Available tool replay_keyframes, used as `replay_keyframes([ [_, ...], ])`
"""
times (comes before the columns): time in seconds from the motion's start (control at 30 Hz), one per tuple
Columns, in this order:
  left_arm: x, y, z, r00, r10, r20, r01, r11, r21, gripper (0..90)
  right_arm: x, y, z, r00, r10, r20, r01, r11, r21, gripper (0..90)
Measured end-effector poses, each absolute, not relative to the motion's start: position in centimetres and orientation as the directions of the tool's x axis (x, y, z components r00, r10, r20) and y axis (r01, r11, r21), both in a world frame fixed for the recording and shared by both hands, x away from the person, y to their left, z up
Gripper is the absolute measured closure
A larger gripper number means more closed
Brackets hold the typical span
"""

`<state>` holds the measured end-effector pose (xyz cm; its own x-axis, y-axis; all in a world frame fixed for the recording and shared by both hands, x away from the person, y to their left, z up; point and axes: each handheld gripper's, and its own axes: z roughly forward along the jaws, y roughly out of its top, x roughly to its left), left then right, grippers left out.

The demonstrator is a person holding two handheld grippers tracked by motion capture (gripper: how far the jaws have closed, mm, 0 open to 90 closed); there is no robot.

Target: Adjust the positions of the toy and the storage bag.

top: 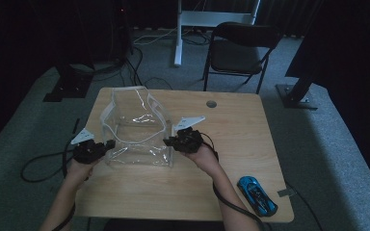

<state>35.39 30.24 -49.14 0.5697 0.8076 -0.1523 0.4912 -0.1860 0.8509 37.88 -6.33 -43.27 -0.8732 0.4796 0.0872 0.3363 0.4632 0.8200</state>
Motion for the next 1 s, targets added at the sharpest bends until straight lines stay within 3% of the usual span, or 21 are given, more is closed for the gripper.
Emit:
replay_keyframes([
  [1.0, 36.3, 24.0, -49.0, 0.665, 0.731, -0.15, 0.471, -0.256, 0.844, 85.5, 36.2, -12.9, -43.2, -0.826, 0.559, 0.073, 0.371, 0.441, 0.817, 84.8],
])
